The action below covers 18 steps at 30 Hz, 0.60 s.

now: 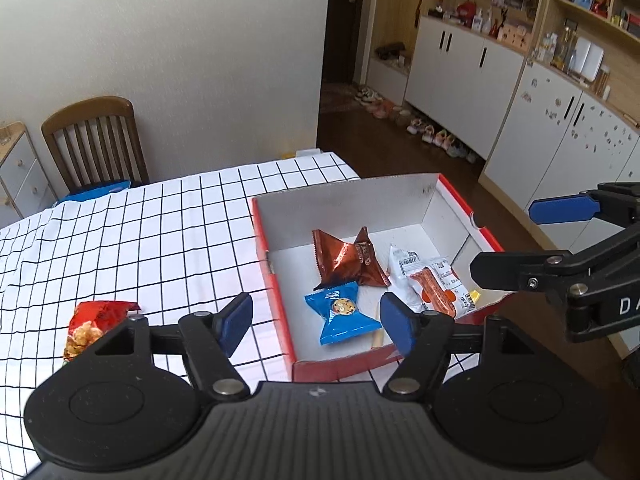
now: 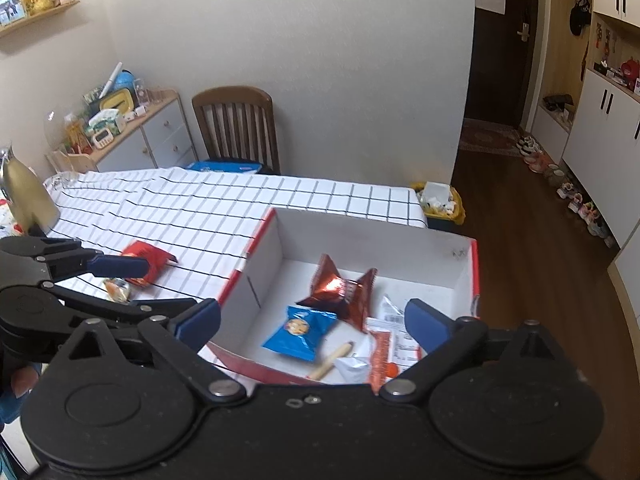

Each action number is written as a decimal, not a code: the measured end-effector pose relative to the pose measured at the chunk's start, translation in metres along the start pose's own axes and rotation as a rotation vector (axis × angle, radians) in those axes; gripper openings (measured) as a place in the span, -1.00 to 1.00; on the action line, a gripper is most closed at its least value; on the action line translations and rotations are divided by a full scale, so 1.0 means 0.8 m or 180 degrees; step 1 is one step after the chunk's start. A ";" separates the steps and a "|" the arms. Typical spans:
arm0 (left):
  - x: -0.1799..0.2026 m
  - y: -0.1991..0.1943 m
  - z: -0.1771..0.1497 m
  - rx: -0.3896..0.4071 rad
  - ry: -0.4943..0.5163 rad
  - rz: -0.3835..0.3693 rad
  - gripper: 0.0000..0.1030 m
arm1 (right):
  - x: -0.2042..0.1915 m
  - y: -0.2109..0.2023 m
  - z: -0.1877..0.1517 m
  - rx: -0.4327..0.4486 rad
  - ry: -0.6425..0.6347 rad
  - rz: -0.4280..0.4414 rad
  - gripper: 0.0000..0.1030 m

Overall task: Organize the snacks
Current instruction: 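Move both tools back over the remaining snacks on the table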

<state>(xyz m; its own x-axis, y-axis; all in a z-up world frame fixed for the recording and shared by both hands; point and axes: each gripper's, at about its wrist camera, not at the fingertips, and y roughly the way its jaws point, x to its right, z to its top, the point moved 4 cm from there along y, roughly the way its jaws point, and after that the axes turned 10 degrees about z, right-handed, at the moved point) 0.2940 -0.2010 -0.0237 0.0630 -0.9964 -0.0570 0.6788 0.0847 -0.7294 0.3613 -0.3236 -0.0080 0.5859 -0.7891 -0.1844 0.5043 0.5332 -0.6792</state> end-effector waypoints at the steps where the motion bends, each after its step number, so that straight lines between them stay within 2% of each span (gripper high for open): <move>1: -0.006 -0.004 -0.002 0.0012 -0.0021 -0.0011 0.36 | -0.005 -0.001 0.000 0.0023 -0.0007 0.0012 0.94; 3: -0.019 -0.012 -0.006 0.0032 -0.0057 -0.0035 0.36 | -0.017 -0.002 0.001 0.0064 -0.0017 0.0034 1.00; 11: -0.078 -0.036 -0.026 0.0143 -0.0160 0.0004 0.40 | -0.075 0.005 0.000 0.0179 -0.0031 0.0197 1.00; 15: -0.111 -0.045 -0.035 0.0207 -0.0239 0.0029 0.58 | -0.102 0.016 -0.001 0.0208 -0.0006 0.0249 1.00; 18: -0.139 -0.048 -0.042 0.0247 -0.0342 0.0039 0.59 | -0.123 0.027 -0.003 0.0206 0.0026 0.0293 1.00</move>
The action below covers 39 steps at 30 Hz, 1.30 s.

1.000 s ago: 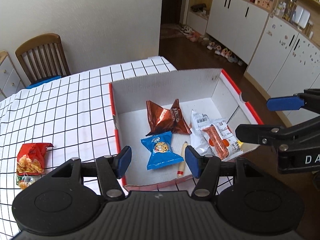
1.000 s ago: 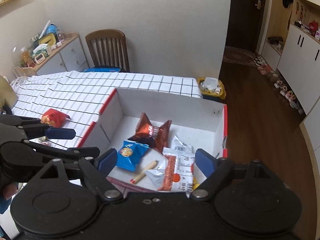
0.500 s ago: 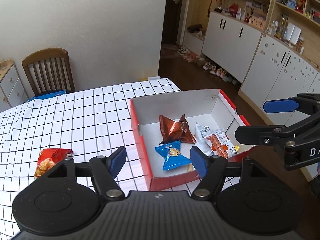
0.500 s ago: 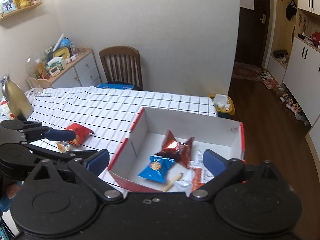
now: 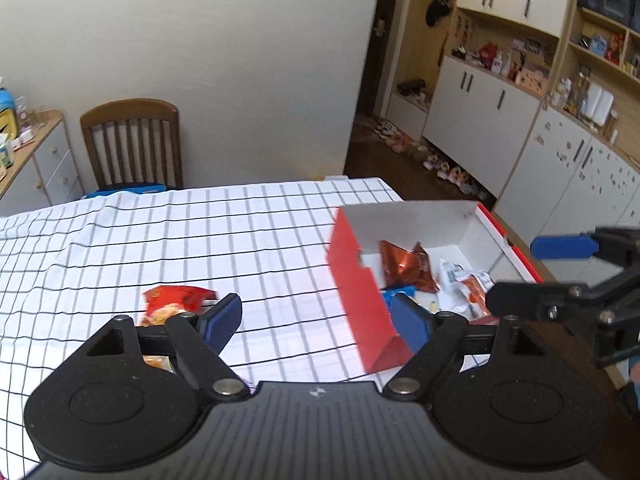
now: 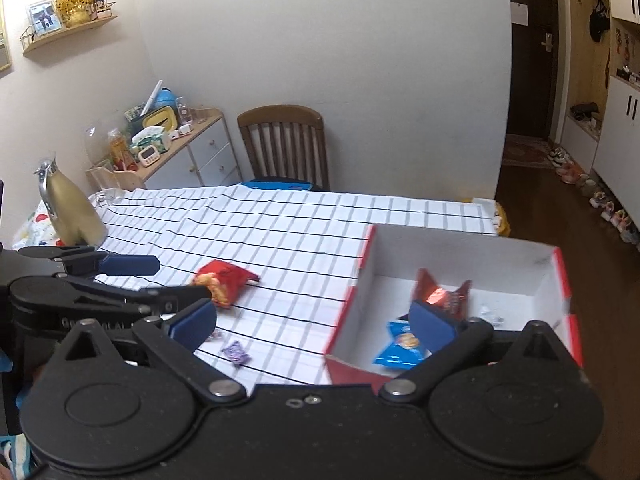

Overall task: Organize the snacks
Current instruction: 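Move both tools back over the remaining snacks on the table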

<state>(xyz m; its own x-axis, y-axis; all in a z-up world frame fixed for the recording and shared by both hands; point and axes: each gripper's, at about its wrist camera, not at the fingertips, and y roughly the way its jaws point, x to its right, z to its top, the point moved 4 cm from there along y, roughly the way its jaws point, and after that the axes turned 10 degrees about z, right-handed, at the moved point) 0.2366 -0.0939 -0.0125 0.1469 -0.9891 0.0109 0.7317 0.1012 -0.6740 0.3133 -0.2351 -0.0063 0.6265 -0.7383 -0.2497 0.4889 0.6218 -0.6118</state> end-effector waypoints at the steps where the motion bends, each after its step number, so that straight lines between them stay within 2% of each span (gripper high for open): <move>1: -0.010 0.000 -0.001 -0.0008 -0.0039 0.0012 0.59 | -0.006 0.005 -0.001 -0.0005 0.0011 0.0005 1.00; 14: -0.147 0.024 -0.018 -0.0166 -0.0266 0.0284 0.59 | -0.079 0.077 -0.028 -0.0208 -0.0049 0.0137 1.00; 21: -0.197 0.052 -0.033 -0.0305 -0.0355 0.0363 0.59 | -0.098 0.119 -0.047 -0.0396 -0.0109 0.0091 0.99; 29: -0.218 0.092 -0.055 -0.0487 -0.0363 0.0415 0.59 | -0.106 0.169 -0.070 -0.0638 -0.0289 0.0101 0.74; 39: -0.213 0.149 -0.086 -0.0750 -0.0342 0.0430 0.59 | -0.105 0.226 -0.090 -0.0936 -0.0619 0.0164 0.50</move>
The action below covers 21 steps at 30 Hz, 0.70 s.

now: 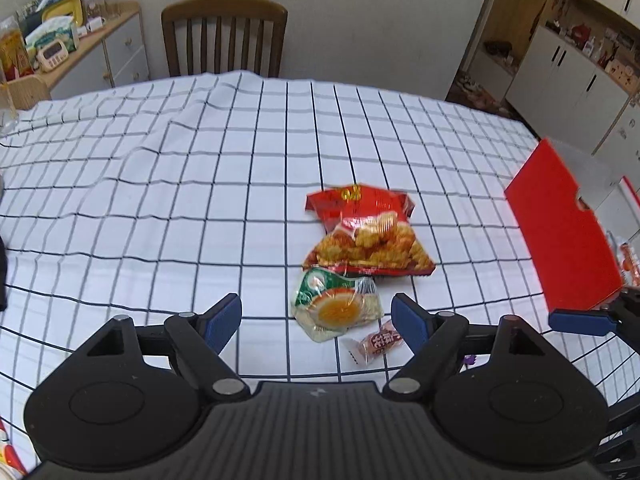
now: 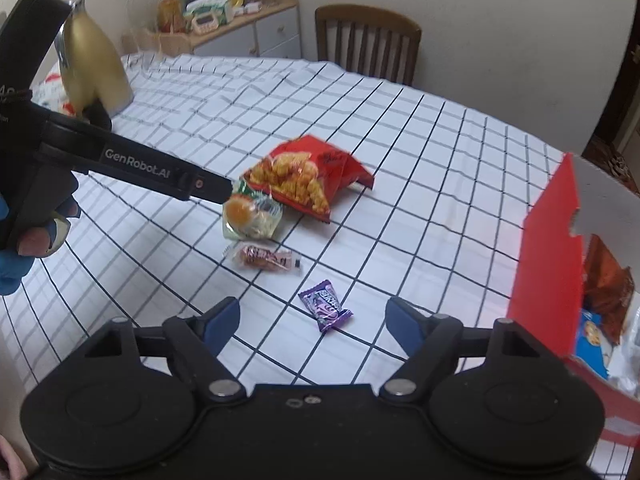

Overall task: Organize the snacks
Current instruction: 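Move both tools back over the remaining snacks on the table, then grasp the purple candy with the right tool while the left tool grasps the green egg pastry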

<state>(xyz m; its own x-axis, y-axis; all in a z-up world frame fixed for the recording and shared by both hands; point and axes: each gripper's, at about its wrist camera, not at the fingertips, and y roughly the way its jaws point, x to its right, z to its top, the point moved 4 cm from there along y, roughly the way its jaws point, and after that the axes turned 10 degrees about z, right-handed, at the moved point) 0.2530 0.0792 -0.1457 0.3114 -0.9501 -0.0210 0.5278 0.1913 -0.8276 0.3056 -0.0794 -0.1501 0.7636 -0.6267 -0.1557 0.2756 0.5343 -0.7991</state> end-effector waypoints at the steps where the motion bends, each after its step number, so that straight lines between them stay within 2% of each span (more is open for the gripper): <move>1: 0.002 0.004 -0.001 -0.0016 0.0006 -0.0001 0.59 | 0.002 0.006 0.000 -0.0031 -0.0022 -0.0002 0.46; 10: 0.022 0.044 -0.003 -0.0197 0.0080 -0.0031 0.59 | 0.011 0.046 0.001 -0.0244 -0.0220 0.0017 0.25; 21: 0.030 0.075 -0.001 -0.0296 0.0131 0.0065 0.59 | 0.010 0.078 0.000 -0.0381 -0.0369 -0.0016 -0.05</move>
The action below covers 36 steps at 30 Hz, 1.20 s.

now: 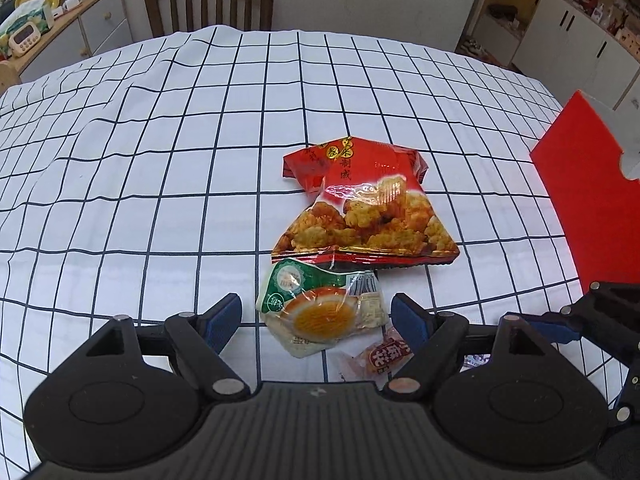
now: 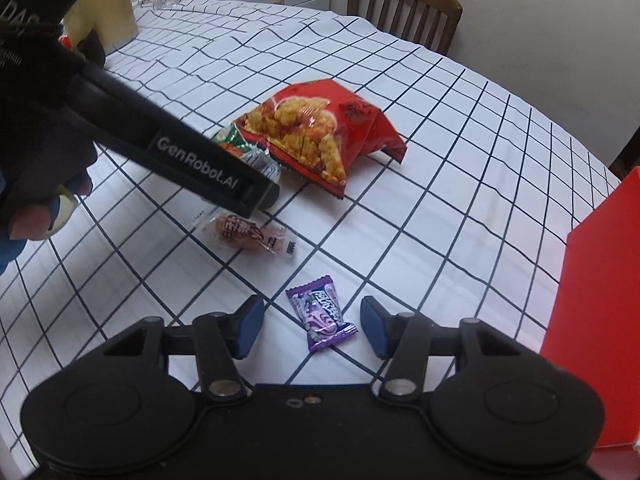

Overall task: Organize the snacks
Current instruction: 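Grasp the purple candy with the right tool while the left tool grasps the green egg pastry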

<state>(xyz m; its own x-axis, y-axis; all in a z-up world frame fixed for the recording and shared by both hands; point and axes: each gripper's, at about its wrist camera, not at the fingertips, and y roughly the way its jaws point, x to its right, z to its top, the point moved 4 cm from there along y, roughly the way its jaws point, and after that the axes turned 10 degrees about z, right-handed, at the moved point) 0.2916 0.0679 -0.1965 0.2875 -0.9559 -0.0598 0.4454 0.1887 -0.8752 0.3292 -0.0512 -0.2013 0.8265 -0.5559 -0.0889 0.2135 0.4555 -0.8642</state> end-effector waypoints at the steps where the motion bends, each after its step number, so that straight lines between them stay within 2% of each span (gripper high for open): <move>1: 0.000 0.001 0.000 0.0001 -0.0006 -0.0002 0.59 | -0.001 0.002 -0.001 -0.0001 -0.0013 -0.0005 -0.11; 6: -0.001 0.005 0.002 0.0008 -0.0015 -0.0024 0.58 | -0.005 0.003 -0.003 0.0040 -0.0055 -0.0003 -0.31; 9: -0.001 0.003 0.003 -0.0003 -0.0051 -0.0104 0.38 | -0.008 0.002 -0.004 0.0052 -0.0072 -0.0006 -0.49; 10: -0.001 0.002 0.003 -0.0014 -0.0065 -0.0114 0.37 | -0.009 0.002 -0.005 0.0056 -0.0084 -0.0008 -0.59; 20: -0.016 -0.003 -0.005 -0.0098 -0.0244 -0.0138 0.30 | -0.014 -0.010 -0.014 0.0109 0.0026 -0.0157 -0.63; 25: -0.029 -0.011 -0.009 -0.0112 -0.0339 -0.0132 0.16 | -0.017 -0.029 -0.016 0.0204 0.0126 -0.0186 -0.64; 36: -0.048 -0.047 -0.026 -0.0052 -0.0491 -0.0121 0.12 | -0.018 -0.082 -0.023 0.0428 0.0400 -0.0210 -0.65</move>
<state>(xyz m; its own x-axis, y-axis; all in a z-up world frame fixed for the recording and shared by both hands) 0.2464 0.0928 -0.1713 0.3980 -0.9162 0.0469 0.4449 0.1480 -0.8832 0.2934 -0.0860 -0.1526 0.7386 -0.6662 -0.1028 0.3395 0.4994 -0.7971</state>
